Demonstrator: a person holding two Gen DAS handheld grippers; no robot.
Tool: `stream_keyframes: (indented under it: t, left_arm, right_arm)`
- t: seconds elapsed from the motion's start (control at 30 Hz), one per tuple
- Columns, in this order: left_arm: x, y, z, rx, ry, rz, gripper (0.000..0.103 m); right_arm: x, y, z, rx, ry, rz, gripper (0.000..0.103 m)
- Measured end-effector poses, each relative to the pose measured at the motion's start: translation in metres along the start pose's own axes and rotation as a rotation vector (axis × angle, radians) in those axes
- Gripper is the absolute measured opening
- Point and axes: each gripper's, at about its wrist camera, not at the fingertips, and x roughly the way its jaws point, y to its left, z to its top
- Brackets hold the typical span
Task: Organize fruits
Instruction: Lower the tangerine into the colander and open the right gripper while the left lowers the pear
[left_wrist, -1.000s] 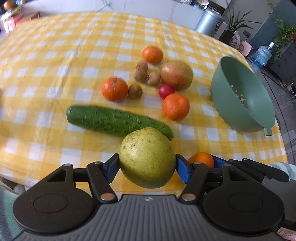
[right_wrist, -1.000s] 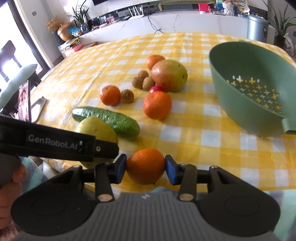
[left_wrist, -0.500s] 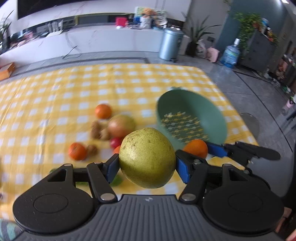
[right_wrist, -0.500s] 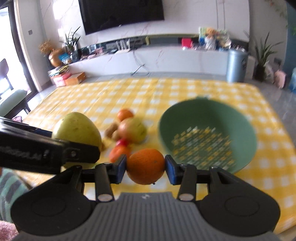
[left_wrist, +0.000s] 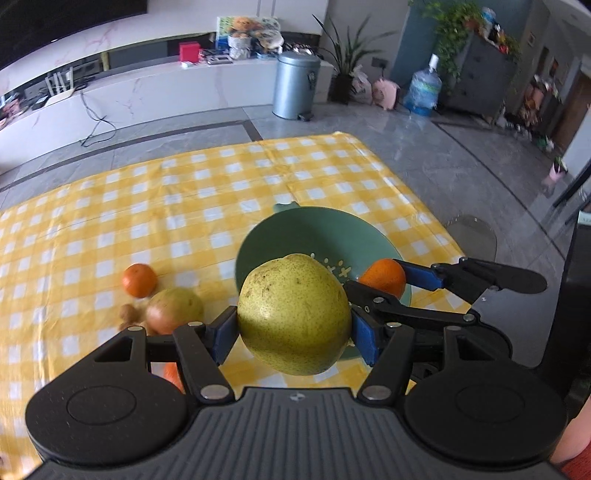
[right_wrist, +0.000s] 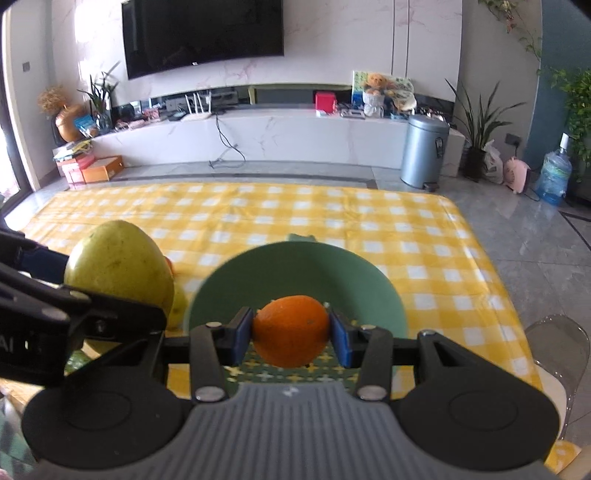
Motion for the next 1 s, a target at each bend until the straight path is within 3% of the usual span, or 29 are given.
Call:
stream_keyframes:
  t: [0.47,1.0]
  left_arm:
    - [0.067,-0.011,0.014,0.123,0.143,0.01,0.074]
    - [0.113,-0.006,0.012,0.146,0.263,0.029,0.074]
  right_arm:
    - [0.057,-0.009,-0.006,-0.101,0.176,0.015,0.042]
    - [0.093,-0.006,-0.011,-0.17,0.333,0.03,0.042]
